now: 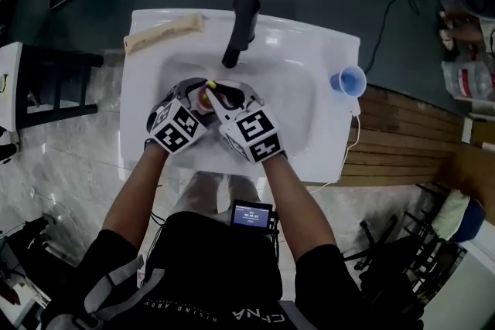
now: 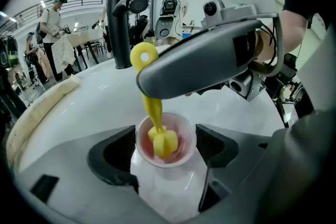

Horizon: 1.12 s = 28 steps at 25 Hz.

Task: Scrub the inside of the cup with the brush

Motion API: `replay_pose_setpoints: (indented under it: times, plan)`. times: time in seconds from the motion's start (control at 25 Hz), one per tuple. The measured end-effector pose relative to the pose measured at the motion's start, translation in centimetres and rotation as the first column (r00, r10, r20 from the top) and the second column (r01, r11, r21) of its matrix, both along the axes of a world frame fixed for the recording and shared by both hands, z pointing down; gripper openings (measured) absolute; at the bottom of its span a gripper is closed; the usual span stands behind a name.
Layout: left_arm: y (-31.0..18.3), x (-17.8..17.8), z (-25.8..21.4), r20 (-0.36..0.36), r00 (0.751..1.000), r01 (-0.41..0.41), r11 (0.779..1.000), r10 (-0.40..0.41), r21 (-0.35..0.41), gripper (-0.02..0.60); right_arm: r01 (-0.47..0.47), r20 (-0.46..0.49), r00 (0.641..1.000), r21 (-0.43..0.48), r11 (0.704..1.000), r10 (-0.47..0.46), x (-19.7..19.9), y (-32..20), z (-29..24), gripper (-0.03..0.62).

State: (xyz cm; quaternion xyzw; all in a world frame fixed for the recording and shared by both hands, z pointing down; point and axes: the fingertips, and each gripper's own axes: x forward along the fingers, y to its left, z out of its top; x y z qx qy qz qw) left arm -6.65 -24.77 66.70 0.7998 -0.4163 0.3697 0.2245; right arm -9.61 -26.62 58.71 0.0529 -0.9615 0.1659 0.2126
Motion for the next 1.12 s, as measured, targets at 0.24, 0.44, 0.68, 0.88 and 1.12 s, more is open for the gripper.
replay_pose_setpoints:
  times: [0.24, 0.44, 0.68, 0.88, 1.12]
  plan:
    - [0.1, 0.0, 0.1, 0.000, 1.000, 0.003, 1.000, -0.003, -0.002, 0.350, 0.032, -0.043, 0.999, 0.058, 0.998, -0.030, -0.3, -0.4, 1.4, 0.040]
    - [0.1, 0.0, 0.0, -0.006, 1.000, 0.007, 1.000, -0.007, -0.003, 0.350, 0.066, -0.081, 0.995, 0.079, 0.995, -0.060, 0.2, -0.2, 2.3, 0.040]
    - [0.0, -0.1, 0.0, -0.010, 1.000, 0.009, 1.000, -0.009, -0.004, 0.350, 0.071, -0.092, 0.994, 0.060, 0.996, -0.065, 0.4, 0.2, 2.7, 0.040]
    - [-0.1, -0.1, 0.0, -0.019, 1.000, 0.018, 1.000, -0.018, -0.004, 0.350, 0.083, -0.093, 0.993, 0.037, 0.996, -0.079, 0.5, 0.9, 2.6, 0.040]
    - [-0.1, 0.0, 0.0, -0.022, 1.000, 0.017, 1.000, -0.017, -0.008, 0.350, 0.083, -0.068, 0.994, 0.020, 0.996, -0.081, -0.2, 1.4, 2.2, 0.040]
